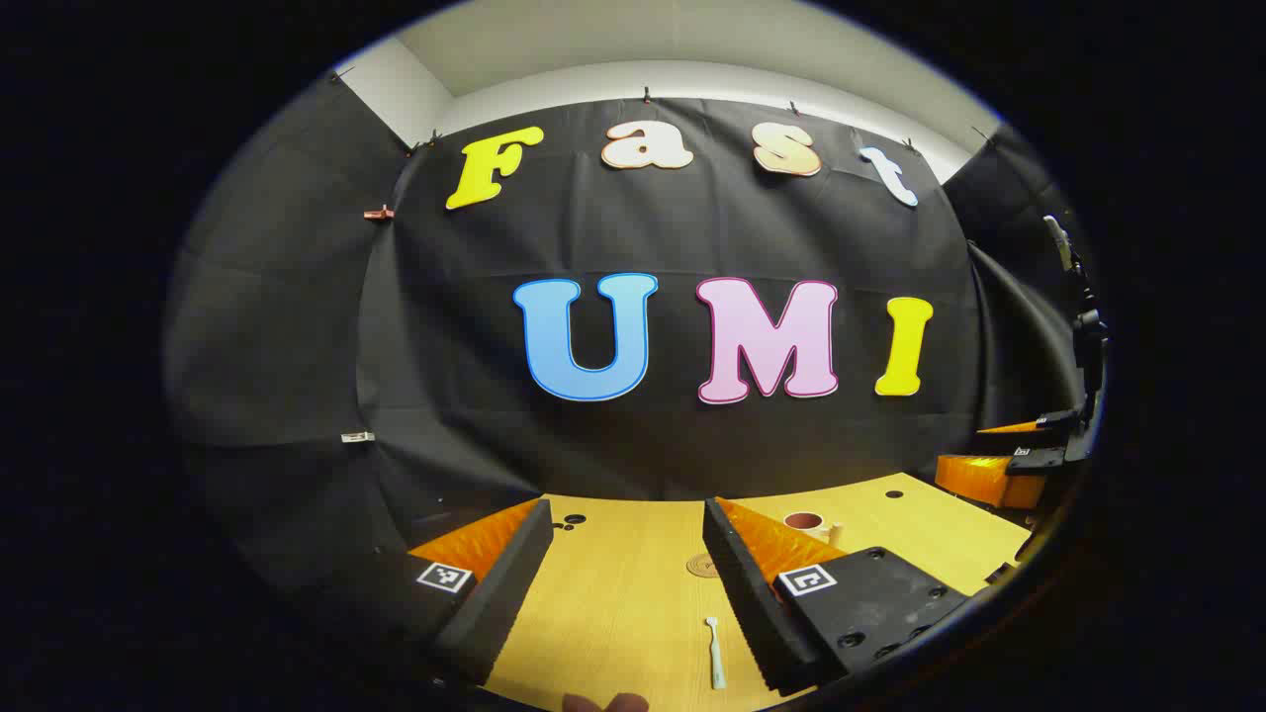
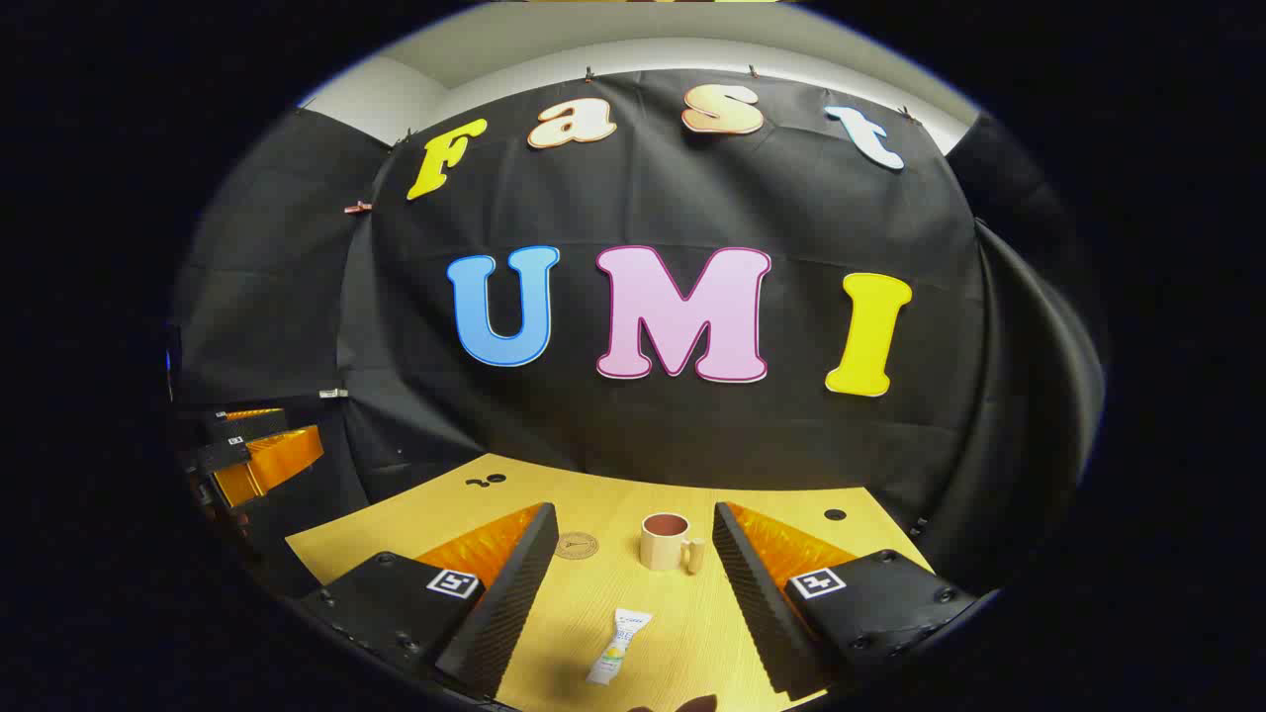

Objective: Put the toothbrush and toothpaste on the desktop into the cup, then pick up the cup and place it on the coaster on the desktop.

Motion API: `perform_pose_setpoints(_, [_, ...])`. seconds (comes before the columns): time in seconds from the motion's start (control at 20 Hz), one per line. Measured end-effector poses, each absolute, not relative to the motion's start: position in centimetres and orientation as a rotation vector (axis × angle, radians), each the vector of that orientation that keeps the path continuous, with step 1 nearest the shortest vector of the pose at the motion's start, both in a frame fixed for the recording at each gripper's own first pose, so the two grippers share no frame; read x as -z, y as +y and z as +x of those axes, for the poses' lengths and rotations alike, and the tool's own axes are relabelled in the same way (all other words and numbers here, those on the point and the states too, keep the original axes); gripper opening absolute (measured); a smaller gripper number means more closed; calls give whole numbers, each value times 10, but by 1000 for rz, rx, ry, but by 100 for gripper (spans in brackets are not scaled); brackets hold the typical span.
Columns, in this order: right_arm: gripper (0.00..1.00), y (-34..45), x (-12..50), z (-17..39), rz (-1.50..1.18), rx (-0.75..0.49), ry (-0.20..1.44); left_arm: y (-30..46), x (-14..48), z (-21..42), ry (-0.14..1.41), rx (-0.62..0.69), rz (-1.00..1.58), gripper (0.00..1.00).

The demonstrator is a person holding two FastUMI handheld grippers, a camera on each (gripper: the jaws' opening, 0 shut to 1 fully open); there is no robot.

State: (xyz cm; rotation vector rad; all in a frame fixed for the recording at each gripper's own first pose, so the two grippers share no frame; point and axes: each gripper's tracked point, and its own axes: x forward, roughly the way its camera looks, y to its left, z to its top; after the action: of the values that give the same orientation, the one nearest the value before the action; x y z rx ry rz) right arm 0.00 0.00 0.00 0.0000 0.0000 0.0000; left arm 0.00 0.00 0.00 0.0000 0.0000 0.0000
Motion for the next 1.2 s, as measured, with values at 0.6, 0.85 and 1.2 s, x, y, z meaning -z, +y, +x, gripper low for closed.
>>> perform_pose_setpoints(0.6, [97, -11, 14, 3, 35, 31, 34, -20, 20, 16, 34, 63, -2, 96])
perform_pose_setpoints(0.85, [97, -1, 65, 27, 93, -11, 222, -20, 35, 26, 57, 73, 7, 96])
perform_pose_setpoints(1.2, [98, 16, 166, 65, 100, -44, 573, -13, 66, 36, 89, 91, 23, 97])
